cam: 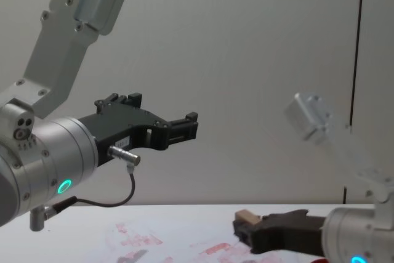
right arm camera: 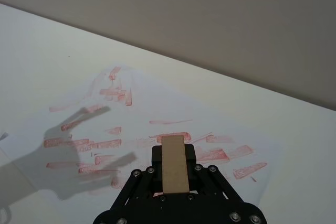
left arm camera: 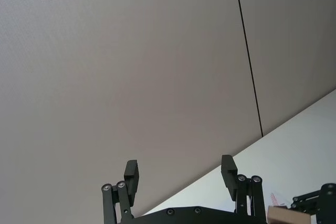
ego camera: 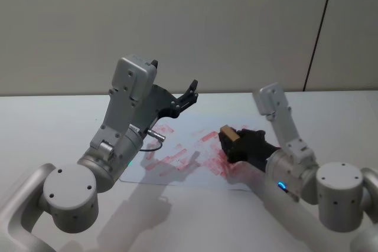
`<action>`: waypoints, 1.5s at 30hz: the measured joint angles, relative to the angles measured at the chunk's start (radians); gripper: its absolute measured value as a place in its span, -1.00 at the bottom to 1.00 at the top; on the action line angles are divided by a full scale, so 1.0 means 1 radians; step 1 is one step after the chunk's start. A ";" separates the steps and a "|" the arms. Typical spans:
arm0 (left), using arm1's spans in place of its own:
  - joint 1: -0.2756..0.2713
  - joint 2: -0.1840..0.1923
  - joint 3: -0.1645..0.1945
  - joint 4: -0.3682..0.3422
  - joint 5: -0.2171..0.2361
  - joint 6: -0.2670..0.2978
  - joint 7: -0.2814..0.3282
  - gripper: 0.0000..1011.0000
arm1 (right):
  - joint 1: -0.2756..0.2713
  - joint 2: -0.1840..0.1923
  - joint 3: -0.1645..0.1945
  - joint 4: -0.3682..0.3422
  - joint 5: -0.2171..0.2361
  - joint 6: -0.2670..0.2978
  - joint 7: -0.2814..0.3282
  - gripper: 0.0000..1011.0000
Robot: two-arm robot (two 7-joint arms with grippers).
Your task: Use the one hand to pick up the stamp and affix it onto the A4 paper.
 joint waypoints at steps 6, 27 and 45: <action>0.000 0.000 0.000 0.000 0.000 0.000 0.000 0.98 | -0.023 0.025 0.018 -0.050 0.024 0.001 -0.011 -0.56; 0.000 0.000 0.000 0.000 0.000 0.000 0.000 0.98 | -0.114 0.129 0.085 -0.187 0.084 0.057 -0.043 -0.56; 0.000 0.000 0.000 0.000 0.000 0.000 0.000 0.98 | -0.120 0.143 0.086 -0.163 0.044 0.080 -0.040 -0.56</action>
